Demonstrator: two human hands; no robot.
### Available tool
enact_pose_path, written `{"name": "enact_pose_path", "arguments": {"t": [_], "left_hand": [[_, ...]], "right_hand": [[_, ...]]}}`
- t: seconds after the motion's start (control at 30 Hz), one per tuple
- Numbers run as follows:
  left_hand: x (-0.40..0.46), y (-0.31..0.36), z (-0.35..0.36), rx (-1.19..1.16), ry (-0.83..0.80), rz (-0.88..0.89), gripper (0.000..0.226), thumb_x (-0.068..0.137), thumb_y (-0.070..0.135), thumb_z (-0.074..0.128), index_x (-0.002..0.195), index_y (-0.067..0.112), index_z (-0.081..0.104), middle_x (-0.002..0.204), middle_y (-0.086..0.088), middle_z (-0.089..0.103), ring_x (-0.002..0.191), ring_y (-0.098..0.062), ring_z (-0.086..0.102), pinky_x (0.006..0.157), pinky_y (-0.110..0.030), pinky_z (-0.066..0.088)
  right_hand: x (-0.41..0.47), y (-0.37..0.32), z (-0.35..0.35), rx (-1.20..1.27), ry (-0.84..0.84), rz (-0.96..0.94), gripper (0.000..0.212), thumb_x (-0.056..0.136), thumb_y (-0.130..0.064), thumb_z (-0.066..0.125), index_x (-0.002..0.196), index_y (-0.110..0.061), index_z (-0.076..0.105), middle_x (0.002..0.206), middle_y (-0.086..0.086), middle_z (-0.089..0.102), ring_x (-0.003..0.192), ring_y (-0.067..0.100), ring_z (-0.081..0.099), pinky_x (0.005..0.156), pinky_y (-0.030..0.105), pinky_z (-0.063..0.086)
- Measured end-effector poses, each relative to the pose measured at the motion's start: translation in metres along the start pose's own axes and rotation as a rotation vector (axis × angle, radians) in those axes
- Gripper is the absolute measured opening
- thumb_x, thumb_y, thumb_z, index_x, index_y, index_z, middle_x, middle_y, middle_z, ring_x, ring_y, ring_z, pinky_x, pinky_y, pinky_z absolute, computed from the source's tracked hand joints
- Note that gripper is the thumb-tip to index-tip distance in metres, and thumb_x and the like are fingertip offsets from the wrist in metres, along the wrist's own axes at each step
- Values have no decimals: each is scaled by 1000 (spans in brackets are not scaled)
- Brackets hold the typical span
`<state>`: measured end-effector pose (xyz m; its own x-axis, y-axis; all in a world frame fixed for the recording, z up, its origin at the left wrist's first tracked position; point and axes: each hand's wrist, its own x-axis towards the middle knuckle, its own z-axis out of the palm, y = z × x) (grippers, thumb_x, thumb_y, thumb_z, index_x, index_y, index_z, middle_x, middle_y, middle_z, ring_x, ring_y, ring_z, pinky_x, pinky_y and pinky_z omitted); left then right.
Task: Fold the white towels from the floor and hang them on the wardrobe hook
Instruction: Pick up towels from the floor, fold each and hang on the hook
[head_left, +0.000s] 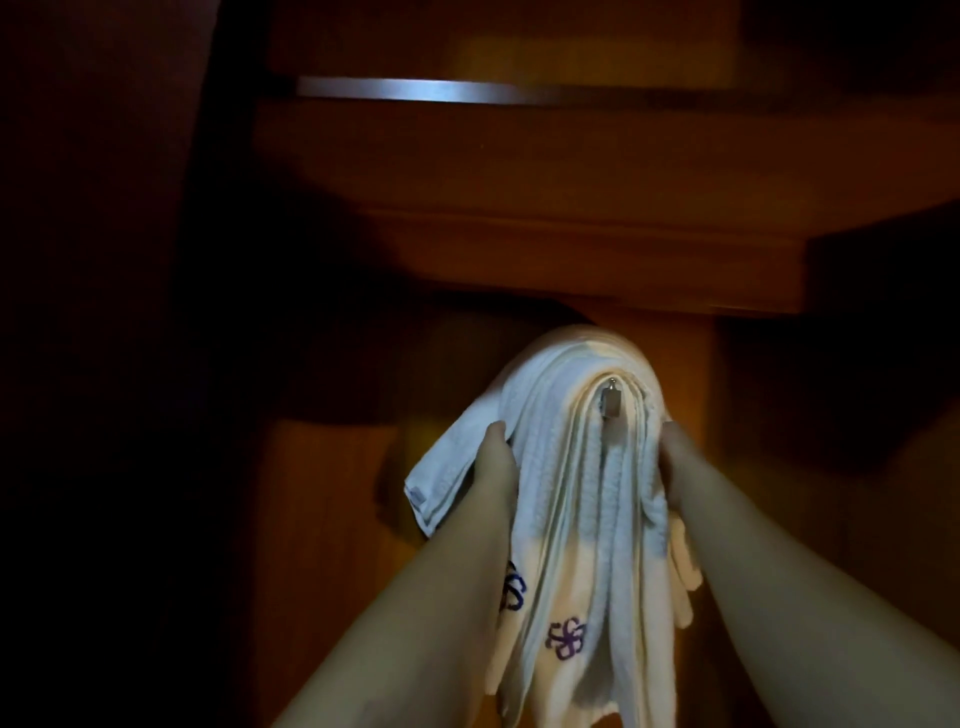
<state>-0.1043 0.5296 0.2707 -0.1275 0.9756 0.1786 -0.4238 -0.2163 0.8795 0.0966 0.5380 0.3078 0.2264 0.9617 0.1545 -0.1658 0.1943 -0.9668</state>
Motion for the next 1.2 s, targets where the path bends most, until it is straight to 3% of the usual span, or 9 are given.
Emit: {"name": "enact_pose_path", "arguments": {"t": [0.07, 0.13, 0.23, 0.3, 0.4, 0.5, 0.73, 0.97, 1.2], "left_hand": [[-10, 5, -5, -1, -16, -13, 73, 96, 61, 47, 144, 5, 50, 117, -10, 61, 101, -24, 57, 93, -35, 48], [-15, 3, -12, 29, -90, -22, 111, 67, 88, 56, 139, 3, 54, 98, -6, 65, 88, -21, 64, 85, -31, 52], [-39, 0, -27, 123, -34, -94, 64, 85, 76, 51, 107, 17, 64, 94, -5, 73, 83, -24, 71, 54, -26, 53], [-47, -5, -43, 189, -13, -83, 52, 97, 64, 45, 115, 18, 62, 112, -7, 70, 99, -25, 67, 61, -24, 55], [-69, -10, -56, 264, 28, -51, 61, 102, 55, 42, 143, 11, 50, 138, -4, 56, 128, -31, 55, 93, -32, 49], [-93, -10, -67, 349, 24, -124, 68, 101, 59, 42, 149, 12, 41, 143, -11, 51, 129, -35, 50, 105, -41, 43], [-201, -35, -126, 653, -249, 65, 33, 105, 50, 39, 112, 31, 66, 101, 15, 64, 102, -9, 56, 78, -27, 40], [-318, -99, -172, 803, -370, 9, 54, 104, 51, 41, 145, 17, 50, 149, -4, 50, 138, -22, 45, 107, -34, 37], [-426, -180, -176, 786, -546, -129, 57, 102, 55, 42, 148, 22, 44, 150, -1, 48, 128, -10, 45, 91, -26, 35]], "right_hand": [[-6, 0, -5, -38, -23, 9, 54, 99, -52, 45, 123, -10, 67, 119, 19, 70, 113, 40, 66, 104, 56, 49], [-17, 3, -13, -94, -8, -10, 57, 99, -61, 41, 127, -16, 62, 122, 20, 68, 114, 37, 64, 108, 54, 46], [-38, 13, -25, -331, 13, -90, 68, 99, -68, 31, 144, -21, 50, 139, 19, 57, 128, 35, 53, 114, 53, 36], [-54, 19, -32, -495, 66, -106, 70, 100, -68, 27, 151, -22, 43, 150, 17, 47, 137, 37, 44, 115, 53, 31], [-84, 28, -45, -734, 154, -62, 66, 105, -57, 29, 151, -11, 42, 155, 20, 41, 140, 38, 42, 114, 48, 33], [-122, 41, -52, -915, 210, -103, 58, 106, -50, 32, 148, -13, 46, 145, 16, 52, 125, 33, 54, 102, 40, 43], [-252, 87, -64, -1096, 115, -116, 54, 105, -45, 43, 150, -16, 44, 153, 10, 47, 135, 26, 48, 103, 37, 40], [-416, 181, -97, -1079, 33, 36, 55, 102, -53, 46, 152, -31, 39, 160, 1, 36, 144, 24, 38, 113, 43, 35], [-546, 260, -165, -1019, 98, 177, 56, 99, -59, 47, 150, -37, 40, 159, -7, 38, 141, 16, 41, 103, 29, 33]]}}
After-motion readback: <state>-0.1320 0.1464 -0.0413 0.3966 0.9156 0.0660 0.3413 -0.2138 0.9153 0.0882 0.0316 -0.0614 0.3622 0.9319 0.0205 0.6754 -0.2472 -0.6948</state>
